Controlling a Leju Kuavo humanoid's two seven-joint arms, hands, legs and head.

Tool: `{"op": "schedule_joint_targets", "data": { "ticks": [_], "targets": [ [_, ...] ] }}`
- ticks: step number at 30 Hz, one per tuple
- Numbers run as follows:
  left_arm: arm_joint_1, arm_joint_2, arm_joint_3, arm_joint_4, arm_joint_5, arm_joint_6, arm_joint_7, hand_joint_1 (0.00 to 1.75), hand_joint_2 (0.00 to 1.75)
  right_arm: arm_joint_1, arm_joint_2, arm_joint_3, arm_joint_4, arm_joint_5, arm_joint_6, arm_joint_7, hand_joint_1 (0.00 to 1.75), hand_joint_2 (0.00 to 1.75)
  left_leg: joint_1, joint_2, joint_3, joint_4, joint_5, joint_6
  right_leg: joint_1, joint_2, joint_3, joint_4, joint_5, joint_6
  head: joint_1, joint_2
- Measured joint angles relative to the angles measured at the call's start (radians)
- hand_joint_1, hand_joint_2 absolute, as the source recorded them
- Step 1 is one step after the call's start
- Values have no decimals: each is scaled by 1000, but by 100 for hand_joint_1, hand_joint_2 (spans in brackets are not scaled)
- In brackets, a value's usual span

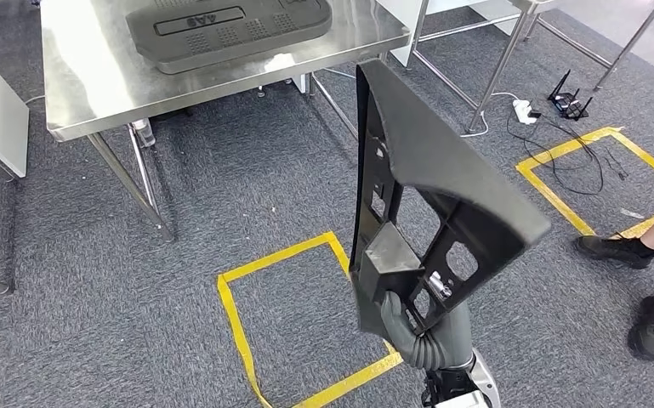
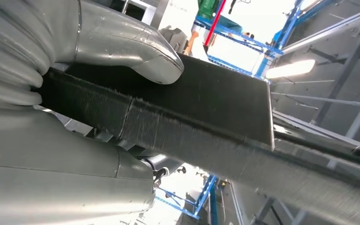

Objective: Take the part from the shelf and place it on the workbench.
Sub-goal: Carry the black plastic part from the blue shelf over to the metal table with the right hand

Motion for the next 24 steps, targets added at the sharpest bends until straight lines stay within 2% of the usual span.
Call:
{"op": "schedule_joint_targets", "data": {
  "ticks": [1, 2, 3, 4, 5, 6, 8, 9, 11, 13, 14, 15, 16, 17, 19, 20, 22, 24],
  "targets": [
    [0, 0, 0, 0, 0, 0, 0, 0, 175, 0, 0, 0, 2, 0, 0, 1, 175, 175, 0, -3, 3, 0, -1, -1, 0, 0, 18, -54, 31, 9, 0, 0],
    [0, -1, 0, 0, 0, -1, 0, 0, 175, -1, 0, 0, 2, 0, 0, 1, 175, 175, 0, -6, 6, 0, -3, -3, -1, 0, 48, -129, 67, 16, 0, 0],
    [0, -1, 0, 0, 0, -1, 0, 0, 175, -1, 0, 0, 3, 0, 0, 1, 175, 175, -3, -8, 8, 1, -6, -6, 1, 0, 77, -197, 95, 17, 0, 0],
    [0, -2, 0, 0, 0, -1, 0, 0, 175, -3, 0, 0, 3, 0, 0, 1, 175, 175, -4, -10, 10, 1, -8, -10, 2, 0, 99, -244, 113, 12, 0, 0],
    [0, -2, 0, 0, 0, -2, 1, 0, 175, -4, 0, 0, 3, 0, 0, 1, 175, 175, -6, -10, 10, 1, -10, -15, 5, 1, 111, -267, 122, 3, -1, 0],
    [1, -2, 0, 0, 0, -2, 3, 0, 175, -5, 0, 0, 4, 0, 0, 2, 175, 175, -7, -10, 11, 0, -10, -21, 8, 1, 113, -269, 123, -7, -1, 0],
    [1, 0, 0, 0, 0, -4, 8, 0, 175, -5, 0, 0, 4, 0, 0, 2, 175, 175, -5, -8, 12, 2, -14, -31, 3, 2, 117, -274, 127, -21, -1, 0],
    [2, 1, 0, 0, 0, -6, 11, 0, 175, -6, 0, 0, 4, 1, 0, 2, 175, 175, -4, -5, 8, 17, -24, -36, -2, 1, 121, -276, 128, -27, -3, 0],
    [2, 1, 0, 0, 0, -7, 15, 0, 175, -6, 0, 0, 4, 1, 0, 2, 175, 175, -1, 0, -29, 106, -76, -45, -8, 0, 129, -279, 128, -38, -7, 0],
    [2, 0, 0, 0, 1, -8, 17, 0, 175, -6, 1, 0, 6, 1, 0, 2, 175, 175, 3, 4, -94, 238, -133, -53, -8, -1, 132, -279, 126, -43, -9, 0],
    [3, 0, 0, 0, 1, -8, 17, 0, 175, -6, 1, 0, 7, 1, 0, 2, 175, 175, 5, 5, -116, 276, -140, -56, -8, 0, 133, -278, 125, -44, -9, 0],
    [3, 1, 0, 0, 1, -8, 17, 0, 175, -6, 1, 0, 8, 1, 0, 2, 175, 175, 7, 6, -119, 276, -128, -58, -9, 0, 135, -278, 123, -43, -9, 0],
    [4, 1, 0, 0, 2, -8, 18, 0, 175, -5, 1, 0, 9, 1, 0, 2, 175, 175, 10, 7, -102, 236, -97, -60, -11, 1, 139, -278, 121, -41, -9, 0],
    [4, 2, 0, 0, 2, -8, 18, 0, 175, -6, 1, 0, 10, 1, 0, 2, 175, 175, 13, 9, -68, 167, -59, -61, -13, 2, 143, -278, 117, -37, -9, 0],
    [3, 1, 0, 0, 2, -8, 18, 0, 175, -6, 1, 0, 10, 1, 0, 2, 175, 175, 13, 9, -6, 45, -13, -59, -10, 3, 151, -277, 109, -26, -10, 0],
    [2, 0, 0, 0, 2, -8, 18, 0, 175, -6, 1, 0, 10, 1, 0, 2, 175, 175, 10, 7, 9, 15, -8, -56, -8, 3, 153, -277, 107, -20, -10, 0],
    [2, 0, 0, 0, 2, -9, 18, 0, 175, -7, 1, 0, 10, 1, 0, 2, 175, 175, 4, 4, 10, 7, -12, -41, -7, 3, 154, -282, 106, -10, -11, 0],
    [3, -1, 0, -1, 2, -10, 17, 0, 175, -7, 1, 1, 9, 2, 0, 2, 175, 175, 5, 4, 14, 2, -11, -25, -9, 2, 148, -272, 97, -1, -11, 0]
  ]
}}
